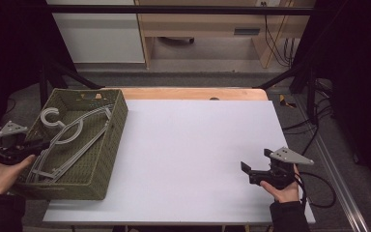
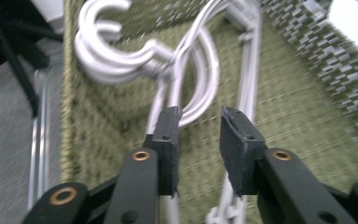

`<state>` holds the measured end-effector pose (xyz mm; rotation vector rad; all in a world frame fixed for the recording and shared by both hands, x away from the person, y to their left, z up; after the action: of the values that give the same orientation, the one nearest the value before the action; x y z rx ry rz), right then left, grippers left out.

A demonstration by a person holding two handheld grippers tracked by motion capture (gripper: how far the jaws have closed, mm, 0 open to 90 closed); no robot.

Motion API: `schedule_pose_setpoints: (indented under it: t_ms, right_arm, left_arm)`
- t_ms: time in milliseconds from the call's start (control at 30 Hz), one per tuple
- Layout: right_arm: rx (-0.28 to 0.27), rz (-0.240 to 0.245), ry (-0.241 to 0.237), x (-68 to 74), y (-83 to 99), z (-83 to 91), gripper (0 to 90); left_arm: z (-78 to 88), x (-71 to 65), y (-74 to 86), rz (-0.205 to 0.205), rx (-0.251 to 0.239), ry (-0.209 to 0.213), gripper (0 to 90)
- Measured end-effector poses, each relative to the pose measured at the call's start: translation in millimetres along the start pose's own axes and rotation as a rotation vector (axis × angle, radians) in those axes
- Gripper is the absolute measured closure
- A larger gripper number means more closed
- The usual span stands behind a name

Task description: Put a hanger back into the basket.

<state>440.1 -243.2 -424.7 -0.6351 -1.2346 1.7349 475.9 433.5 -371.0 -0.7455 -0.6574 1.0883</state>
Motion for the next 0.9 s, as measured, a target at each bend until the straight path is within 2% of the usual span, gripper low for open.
schedule_pose_setpoints:
  t_ms: [100, 133, 200, 300, 400, 467, 633, 733, 800, 900]
  right_arm:
    - [-0.004, 0.004, 0.001, -0.6, -0.2, 0.9, 1.5]
    - [-0.004, -0.001, -0.002, -0.3, -0.4, 1.4, 1.5]
    - [-0.012, -0.003, 0.001, -0.4, -0.7, 1.6, 1.5]
    - [-0.016, -0.001, 0.003, -0.9, -1.0, 2.4, 1.5]
    - [-0.024, -0.004, -0.002, -0.7, -1.5, 3.4, 1.5]
    - [-0.029, -0.003, -0.007, -0.9, -1.7, 4.1, 1.3]
    - [-0.041, -0.009, -0.016, -1.2, -2.5, 5.9, 1.2]
    - [-0.043, -0.003, -0.022, -2.0, -2.7, 7.6, 1.1]
    - [-0.048, -0.008, -0.025, -2.2, -3.2, 8.6, 1.0]
    - [-0.056, -0.018, -0.028, -2.8, -3.6, 10.0, 1.0]
  left_arm:
    - [7.2, -13.6, -3.2, 0.019, -0.07, 0.033, 57.1]
    - [10.0, -20.3, -4.4, 0.026, -0.103, 0.056, 53.4]
    - [13.4, -30.0, -5.8, 0.034, -0.144, 0.08, 48.4]
    - [17.0, -48.2, -7.1, 0.039, -0.212, 0.137, 40.5]
    - [18.7, -65.8, -6.9, 0.057, -0.286, 0.18, 38.5]
    - [17.7, -77.3, -6.8, 0.066, -0.308, 0.225, 35.0]
    - [11.5, -105.9, -6.3, 0.039, -0.342, 0.308, 25.1]
    - [7.4, -120.6, -4.0, 0.004, -0.337, 0.325, 19.2]
    - [5.4, -129.5, -2.2, -0.003, -0.345, 0.322, 13.5]
    - [2.2, -138.2, 0.1, -0.031, -0.34, 0.328, 8.5]
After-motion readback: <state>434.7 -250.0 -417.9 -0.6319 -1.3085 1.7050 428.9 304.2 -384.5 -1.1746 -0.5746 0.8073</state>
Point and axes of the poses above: each handheld gripper's, and its own axes: z roughly backward along the jaws, y roughly out of its underside, x roughly to its left, the point moved 3 cm from there along -z, roughly forward along the jaws, and after that the axes turned 4 degrees about -x, right-handed, at the moved point
